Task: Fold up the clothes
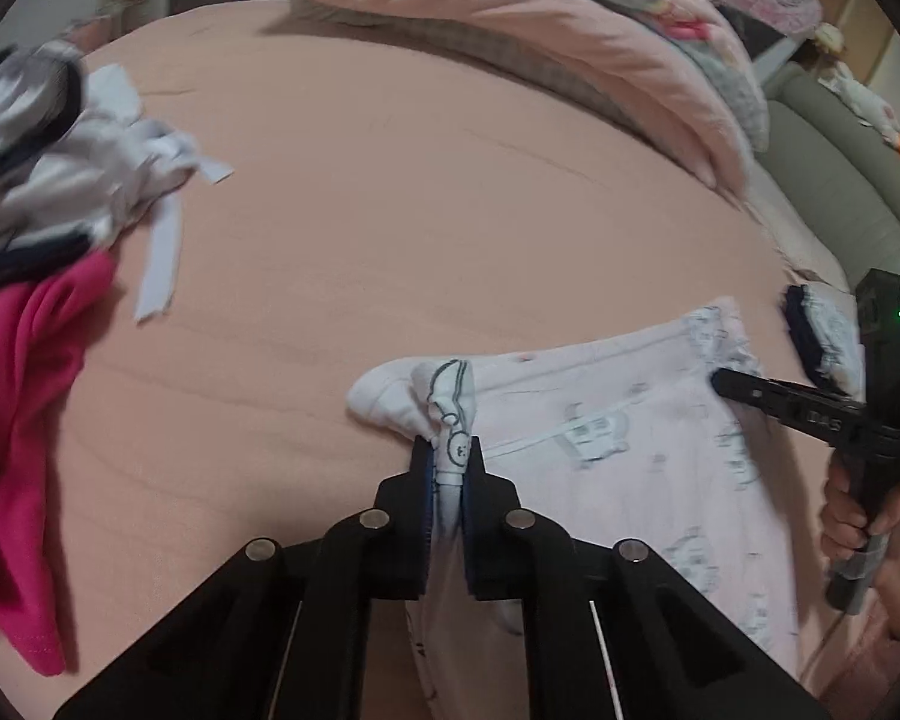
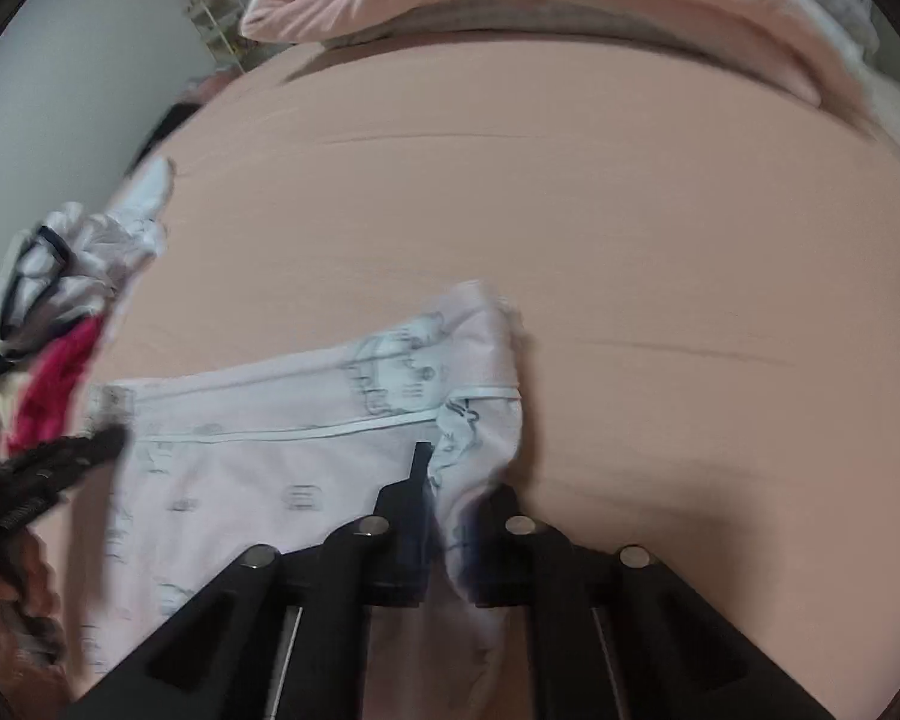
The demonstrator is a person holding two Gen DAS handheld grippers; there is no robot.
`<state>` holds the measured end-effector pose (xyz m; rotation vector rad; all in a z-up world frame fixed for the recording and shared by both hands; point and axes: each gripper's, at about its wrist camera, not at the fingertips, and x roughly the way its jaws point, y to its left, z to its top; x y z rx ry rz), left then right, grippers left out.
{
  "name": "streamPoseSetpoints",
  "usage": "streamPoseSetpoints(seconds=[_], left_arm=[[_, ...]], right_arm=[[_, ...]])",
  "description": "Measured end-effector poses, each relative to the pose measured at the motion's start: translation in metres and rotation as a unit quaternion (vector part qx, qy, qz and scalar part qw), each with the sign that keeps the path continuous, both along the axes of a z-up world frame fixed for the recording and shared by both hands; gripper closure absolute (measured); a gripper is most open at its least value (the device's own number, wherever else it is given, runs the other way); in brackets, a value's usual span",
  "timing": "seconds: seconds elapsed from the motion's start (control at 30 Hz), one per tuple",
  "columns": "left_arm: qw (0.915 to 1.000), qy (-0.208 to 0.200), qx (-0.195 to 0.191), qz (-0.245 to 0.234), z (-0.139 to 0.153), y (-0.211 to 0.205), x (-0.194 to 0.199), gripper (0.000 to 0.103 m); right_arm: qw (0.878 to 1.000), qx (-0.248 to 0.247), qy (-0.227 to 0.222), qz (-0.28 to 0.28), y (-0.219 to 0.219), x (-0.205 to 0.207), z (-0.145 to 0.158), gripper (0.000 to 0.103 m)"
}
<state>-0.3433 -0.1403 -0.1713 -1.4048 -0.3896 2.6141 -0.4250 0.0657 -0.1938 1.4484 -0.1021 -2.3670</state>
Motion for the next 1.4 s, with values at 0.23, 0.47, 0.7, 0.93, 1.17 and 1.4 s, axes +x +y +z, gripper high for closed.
streamPoseSetpoints(seconds=[0.23, 0.47, 0.7, 0.93, 1.17, 1.4], left_arm=[[0.9946, 0.032, 0.044, -0.088, 0.042, 0.037, -0.028, 0.097], [0.9937, -0.056, -0.014, -0.096, -0.024, 0.058, -0.074, 0.092], [0.9829, 0.088, -0.091, -0.133, 0.037, 0.074, -0.027, 0.064], [0.9638, 0.006, -0.138, -0.228, -0.018, 0.123, -0.043, 0.09], [0.9846, 0.008, -0.077, -0.157, 0.025, 0.086, -0.045, 0.092], [0.9427, -0.053, -0.096, -0.315, 0.0, 0.147, 0.048, 0.09]], right_arm=[[0.996, -0.02, 0.076, -0.049, 0.07, 0.043, 0.073, 0.098], [0.997, 0.036, -0.025, -0.067, 0.091, -0.005, -0.012, 0.086], [0.989, -0.002, 0.08, -0.123, 0.108, 0.03, 0.051, 0.066], [0.996, 0.079, 0.027, 0.015, 0.035, 0.02, 0.012, 0.067], [0.995, 0.051, 0.044, -0.069, 0.066, 0.008, 0.041, 0.066], [0.998, 0.04, 0.012, 0.044, 0.029, 0.105, 0.047, 0.065]])
